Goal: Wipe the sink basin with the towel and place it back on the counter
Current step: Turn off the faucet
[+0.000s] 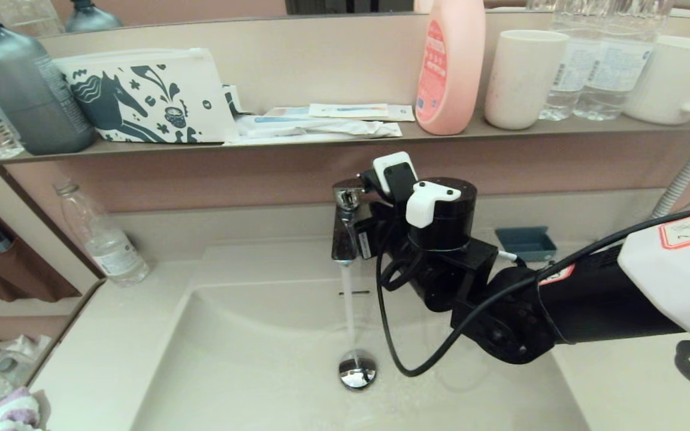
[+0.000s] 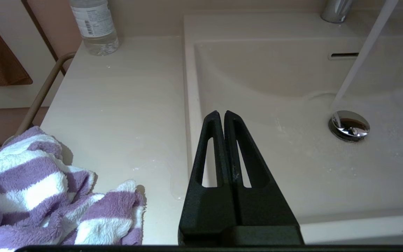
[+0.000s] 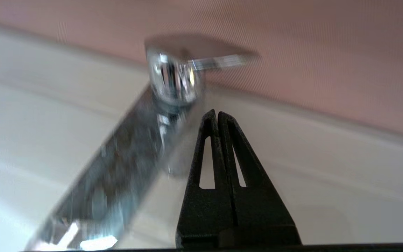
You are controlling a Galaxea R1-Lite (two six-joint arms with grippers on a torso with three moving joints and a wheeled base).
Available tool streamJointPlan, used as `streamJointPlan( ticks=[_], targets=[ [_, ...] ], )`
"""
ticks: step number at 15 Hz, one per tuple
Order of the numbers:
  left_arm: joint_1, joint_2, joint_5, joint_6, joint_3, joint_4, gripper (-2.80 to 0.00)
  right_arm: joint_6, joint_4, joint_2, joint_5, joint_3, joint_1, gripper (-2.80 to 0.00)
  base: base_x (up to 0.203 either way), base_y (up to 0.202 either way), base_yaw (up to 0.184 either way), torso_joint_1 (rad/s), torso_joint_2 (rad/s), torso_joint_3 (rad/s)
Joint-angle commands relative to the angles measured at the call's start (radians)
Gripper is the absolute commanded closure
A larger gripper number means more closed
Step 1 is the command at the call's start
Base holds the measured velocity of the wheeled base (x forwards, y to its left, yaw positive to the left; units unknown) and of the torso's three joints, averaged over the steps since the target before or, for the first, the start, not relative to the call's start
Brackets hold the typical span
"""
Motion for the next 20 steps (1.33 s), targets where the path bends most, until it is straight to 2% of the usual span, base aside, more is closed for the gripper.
streamJointPlan(
  ticks=[1, 7, 12, 20],
  targets=[
    [0.0, 0.0, 0.0, 0.0, 0.0, 0.0, 0.0, 0.0, -0.001, -0.067, 0.0, 0.065, -0.002, 0.0, 0.0, 0.0, 0.0, 0.0, 0.0, 0.0],
    [0.0, 0.0, 0.0, 0.0, 0.0, 0.0, 0.0, 0.003, 0.005, -0.11, 0.033, 0.05, 0.01, 0.0, 0.0, 0.0, 0.0, 0.0, 0.0, 0.0],
    [0.0, 0.0, 0.0, 0.0, 0.0, 0.001, 0.0, 0.003, 0.097, -0.13, 0.039, 0.007, 0.016, 0.0, 0.0, 0.0, 0.0, 0.0, 0.0, 0.0],
    [0.0, 0.0, 0.0, 0.001, 0.0, 0.0, 0.0, 0.002, 0.175, -0.011, 0.045, -0.247, 0.01, 0.0, 0.0, 0.0, 0.0, 0.0, 0.0, 0.0]
  ],
)
